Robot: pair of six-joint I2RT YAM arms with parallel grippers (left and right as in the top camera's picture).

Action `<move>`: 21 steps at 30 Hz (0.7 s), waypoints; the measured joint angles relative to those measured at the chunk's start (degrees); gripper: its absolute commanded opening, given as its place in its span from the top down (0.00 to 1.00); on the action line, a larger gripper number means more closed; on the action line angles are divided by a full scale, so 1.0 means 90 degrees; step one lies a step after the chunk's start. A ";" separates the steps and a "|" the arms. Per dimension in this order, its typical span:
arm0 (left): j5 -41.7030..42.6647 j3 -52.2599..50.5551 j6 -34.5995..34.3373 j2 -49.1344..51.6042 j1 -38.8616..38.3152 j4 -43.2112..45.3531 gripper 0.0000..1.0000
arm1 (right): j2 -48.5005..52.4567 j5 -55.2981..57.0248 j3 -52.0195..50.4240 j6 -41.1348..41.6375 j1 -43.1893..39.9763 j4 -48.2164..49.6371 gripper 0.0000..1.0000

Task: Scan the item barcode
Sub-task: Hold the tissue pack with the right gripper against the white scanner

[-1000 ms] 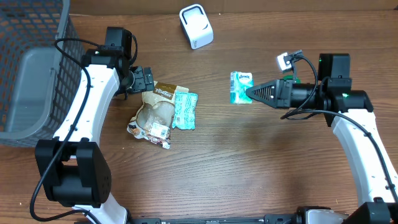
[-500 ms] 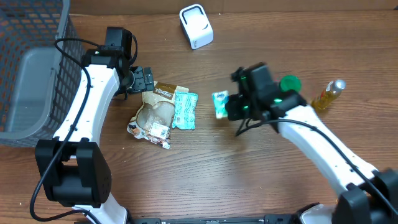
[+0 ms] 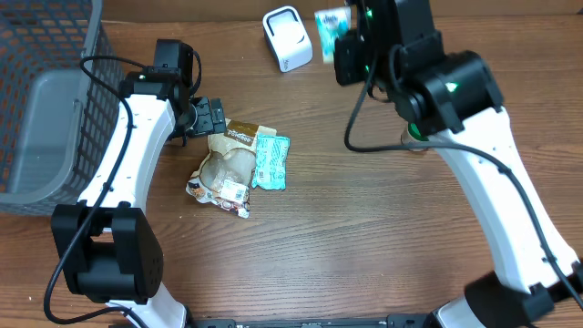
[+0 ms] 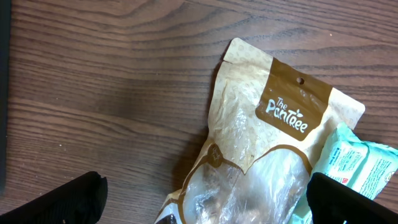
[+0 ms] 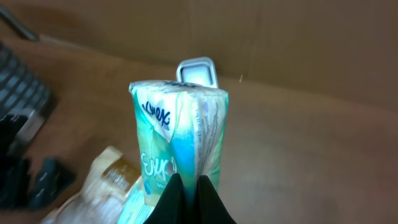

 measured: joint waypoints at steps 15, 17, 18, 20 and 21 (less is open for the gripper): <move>-0.0002 0.0000 0.0000 0.0000 0.0002 0.0000 0.00 | 0.2130 0.0748 -0.0012 -0.2115 0.0000 0.2905 0.96; -0.0002 0.0000 0.0000 0.0000 0.0000 0.0000 0.00 | 0.2322 0.0777 -0.0012 -0.2499 0.0000 0.3133 0.96; -0.0002 0.0000 0.0000 0.0000 0.0002 0.0000 0.00 | 0.2399 0.0787 -0.0012 -0.2679 0.0000 0.3247 0.96; 0.0000 0.0000 0.0000 0.0000 0.0002 0.0000 0.00 | 0.2579 0.0789 -0.0015 -0.3050 0.0000 0.3449 0.96; -0.0002 0.0000 0.0000 0.0000 0.0000 0.0000 0.00 | 0.2686 0.0784 -0.0015 -0.3279 0.0000 0.3623 0.96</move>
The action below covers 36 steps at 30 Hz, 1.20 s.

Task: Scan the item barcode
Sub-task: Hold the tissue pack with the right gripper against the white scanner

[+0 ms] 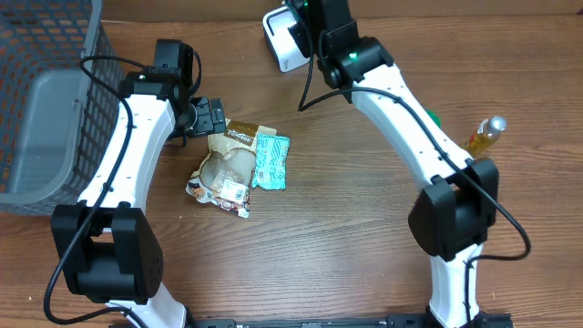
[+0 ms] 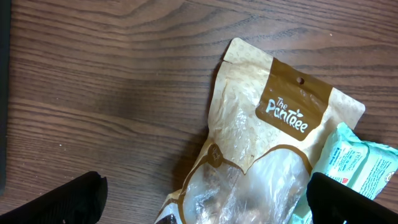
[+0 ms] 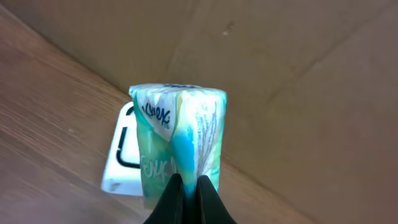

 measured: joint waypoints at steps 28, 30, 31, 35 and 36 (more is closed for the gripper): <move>0.0002 0.0000 0.0000 0.0000 0.0000 0.0000 0.00 | 0.1596 0.0146 -0.0012 -0.0857 0.0000 0.2174 0.96; 0.0002 0.0000 0.0000 0.0000 0.0000 0.0000 0.00 | 0.1596 0.0146 -0.0012 -0.0855 0.0000 0.2200 0.96; 0.0002 0.0000 0.0000 0.0000 0.0002 0.0000 0.00 | 0.1598 0.0148 -0.0012 -0.0855 0.0000 0.2205 0.96; 0.0000 0.0000 0.0000 0.0000 0.0000 0.0000 0.00 | 0.1649 0.0151 -0.0012 -0.0857 0.0000 0.2290 0.97; 0.0002 0.0000 0.0000 0.0000 0.0002 0.0000 0.00 | 0.1678 0.0148 -0.0012 -0.0857 0.0000 0.2305 0.96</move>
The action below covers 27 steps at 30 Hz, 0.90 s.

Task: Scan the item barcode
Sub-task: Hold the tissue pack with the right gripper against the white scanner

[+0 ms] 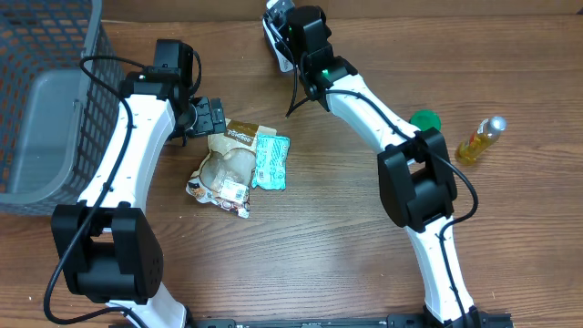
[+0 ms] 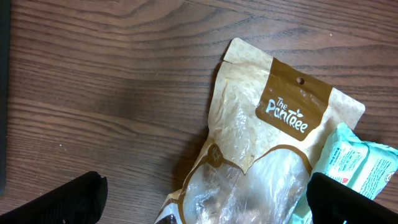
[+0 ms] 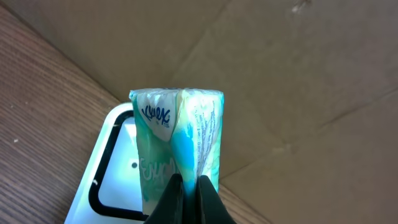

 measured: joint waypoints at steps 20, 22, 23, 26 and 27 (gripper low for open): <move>0.0000 0.0000 0.0000 0.0000 -0.0002 0.0000 0.00 | 0.0403 0.0214 -0.0005 0.0000 -0.0087 0.0362 0.96; 0.0000 0.0000 0.0000 0.0000 0.0000 0.0000 0.00 | 0.0403 0.0228 -0.0005 0.0002 -0.0092 0.0546 0.96; -0.0002 0.0000 0.0000 0.0000 0.0000 0.0000 0.00 | 0.0403 0.0236 -0.0005 -0.0005 -0.0092 0.0610 0.96; 0.0000 0.0000 0.0000 0.0000 0.0000 0.0000 0.00 | 0.0403 0.0233 -0.0005 0.0002 -0.0092 0.0663 0.96; 0.0000 0.0000 0.0000 0.0000 0.0000 0.0000 0.00 | 0.0403 0.0236 -0.0005 0.0002 -0.0092 0.0663 0.96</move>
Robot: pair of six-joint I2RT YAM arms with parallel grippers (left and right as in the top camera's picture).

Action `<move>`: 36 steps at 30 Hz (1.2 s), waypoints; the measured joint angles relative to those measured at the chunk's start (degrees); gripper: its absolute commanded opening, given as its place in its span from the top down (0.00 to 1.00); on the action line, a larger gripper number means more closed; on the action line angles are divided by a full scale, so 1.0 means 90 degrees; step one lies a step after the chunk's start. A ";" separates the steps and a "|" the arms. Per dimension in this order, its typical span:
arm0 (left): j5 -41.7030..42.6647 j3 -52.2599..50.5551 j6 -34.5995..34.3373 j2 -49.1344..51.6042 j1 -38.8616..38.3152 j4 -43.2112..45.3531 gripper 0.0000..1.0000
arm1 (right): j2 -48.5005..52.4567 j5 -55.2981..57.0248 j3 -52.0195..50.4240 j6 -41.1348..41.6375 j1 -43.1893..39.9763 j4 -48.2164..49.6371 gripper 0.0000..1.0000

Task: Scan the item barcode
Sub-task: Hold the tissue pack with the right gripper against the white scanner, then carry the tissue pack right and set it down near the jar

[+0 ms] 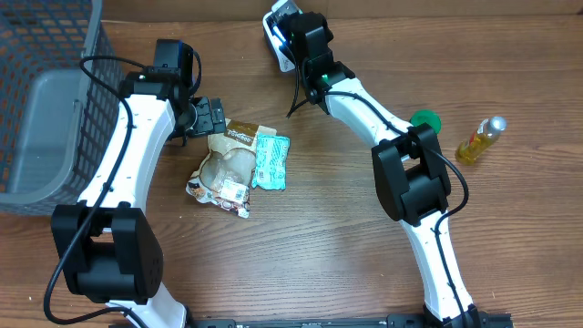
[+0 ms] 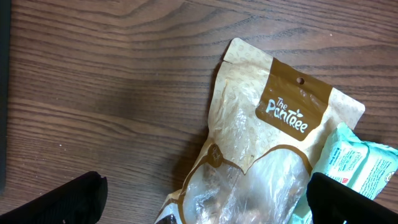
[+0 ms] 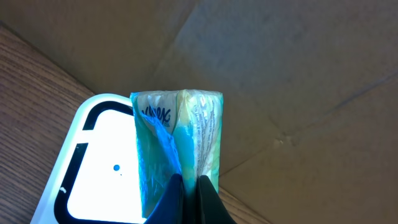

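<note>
A teal tissue pack (image 3: 177,149) stands upright in my right gripper (image 3: 186,200), whose jaws are shut on its lower edge. Right behind the pack sits the white barcode scanner (image 3: 93,168), its black-framed window glowing bright white. From overhead, the right gripper (image 1: 302,29) hovers over the scanner (image 1: 275,22) at the table's back edge and hides the pack. My left gripper (image 1: 206,117) stays open over the pile at the left, with its black fingertips (image 2: 59,202) wide apart above a brown Pantree bag (image 2: 267,155).
A second teal pack (image 1: 271,160) lies against the Pantree bag (image 1: 228,162). A dark wire basket (image 1: 55,55) with a grey bin fills the left side. A green lid (image 1: 423,119) and a yellow bottle (image 1: 480,139) rest at the right. A cardboard wall (image 3: 280,74) rises behind the scanner.
My right gripper has moved a little closer to the scanner with the tissue pack. The scanner's window now fills more of the wrist view and glows brighter. The left arm has not moved.
My right gripper first held the tissue pack high, to the right of the scanner. Then it was at the back of the table near the scanner, then right over it, and now the pack is close against the lit window. The left gripper stayed open over the pile throughout.
</note>
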 measured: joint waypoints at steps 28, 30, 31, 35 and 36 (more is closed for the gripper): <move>-0.0002 0.0000 0.0000 0.0000 0.0000 0.0000 0.00 | -0.1469 0.0002 -0.0017 0.1443 -0.0056 -0.3208 0.96; 0.0000 0.0000 0.0000 0.0000 0.0000 0.0002 0.00 | -0.1719 -0.0002 -0.0010 0.1766 -0.0092 -0.3912 0.96; -0.0002 0.0000 0.0000 0.0000 0.0000 0.0000 0.00 | -0.1790 -0.0005 -0.0007 0.1906 -0.0119 -0.4250 0.96; 0.0000 0.0000 0.0000 0.0000 0.0000 -0.0002 0.00 | -0.1872 -0.0112 -0.0002 0.2531 -0.0291 -0.5707 0.96; 0.0000 0.0000 0.0000 0.0000 -0.0002 0.0005 0.00 | -0.1872 -0.0221 -0.0022 0.2688 -0.0350 -0.6069 0.96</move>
